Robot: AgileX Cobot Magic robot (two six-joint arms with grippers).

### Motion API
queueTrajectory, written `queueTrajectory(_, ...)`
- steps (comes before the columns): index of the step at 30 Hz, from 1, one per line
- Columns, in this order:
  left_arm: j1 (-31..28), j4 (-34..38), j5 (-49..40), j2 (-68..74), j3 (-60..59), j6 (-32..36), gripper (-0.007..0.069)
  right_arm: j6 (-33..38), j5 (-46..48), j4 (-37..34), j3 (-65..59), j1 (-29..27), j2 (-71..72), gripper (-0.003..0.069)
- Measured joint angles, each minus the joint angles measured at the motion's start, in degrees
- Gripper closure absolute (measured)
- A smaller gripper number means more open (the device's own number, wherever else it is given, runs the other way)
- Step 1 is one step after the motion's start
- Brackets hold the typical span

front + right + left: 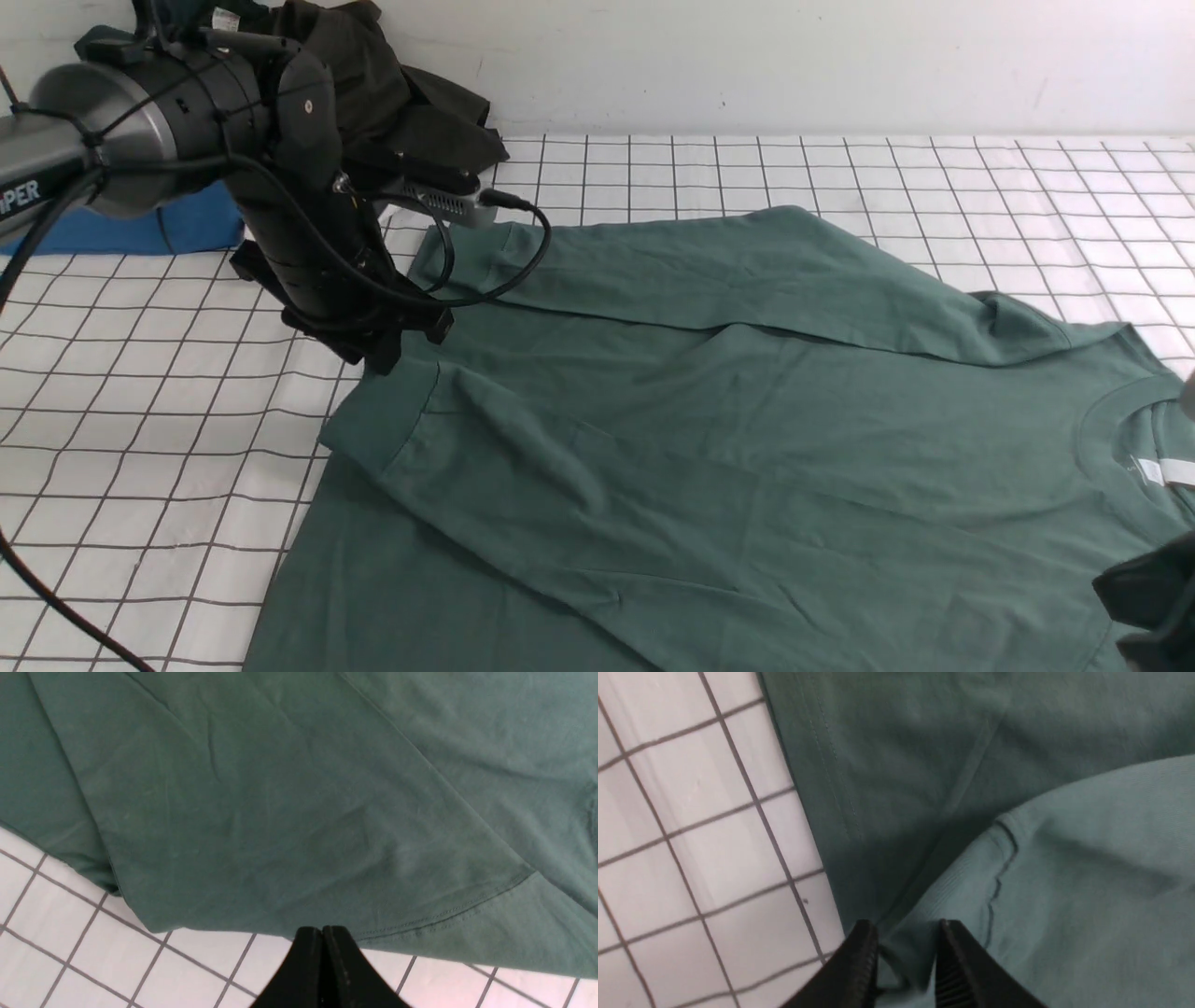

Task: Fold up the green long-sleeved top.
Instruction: Use the left arm to clamp the cuff farthest from it

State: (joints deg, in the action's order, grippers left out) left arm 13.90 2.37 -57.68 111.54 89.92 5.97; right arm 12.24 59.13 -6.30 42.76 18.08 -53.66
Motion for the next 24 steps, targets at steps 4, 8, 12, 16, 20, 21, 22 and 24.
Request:
queueTrajectory(4, -1.2, 0.8, 0.6, 4.5, 8.4, -2.1, 0.0248, -0.5, 0.4, 1.0, 6.8, 0.0, -5.9, 0.0673)
queueTrajectory(8, -2.8, 2.7, 0.6, 10.2, 17.4, -2.3, 0.0191, -1.3, 0.4, 1.3, 12.9, 0.0, -11.8, 0.0673)
queueTrajectory(12, -4.4, 4.8, 1.6, 17.0, 27.4, -2.4, 0.0179, -1.4, 0.4, 1.3, 18.0, 0.0, -17.4, 0.0673)
queueTrajectory(16, -4.8, 5.7, 4.1, 23.1, 33.9, -3.0, 0.0178, -1.5, 0.3, 1.3, 19.9, 0.0, -21.0, 0.0673)
queueTrajectory(20, -4.8, 6.7, 7.4, 28.5, 37.0, -4.0, 0.0178, -1.5, 0.6, 1.3, 20.0, 0.0, -22.5, 0.0673)
queueTrajectory(21, -4.8, 7.0, 8.6, 29.5, 37.1, -4.0, 0.0178, -1.5, 0.6, 1.3, 20.0, 0.0, -22.6, 0.0673)
queueTrajectory(22, -4.8, 7.2, 8.8, 29.7, 37.1, -4.0, 0.0178, -1.5, 0.7, 1.3, 20.0, 0.0, -22.6, 0.0673)
queueTrajectory(24, -4.8, 7.8, 11.8, 31.8, 37.4, -4.0, 0.0178, -1.5, 1.0, 1.3, 20.0, 0.0, -22.7, 0.0673)
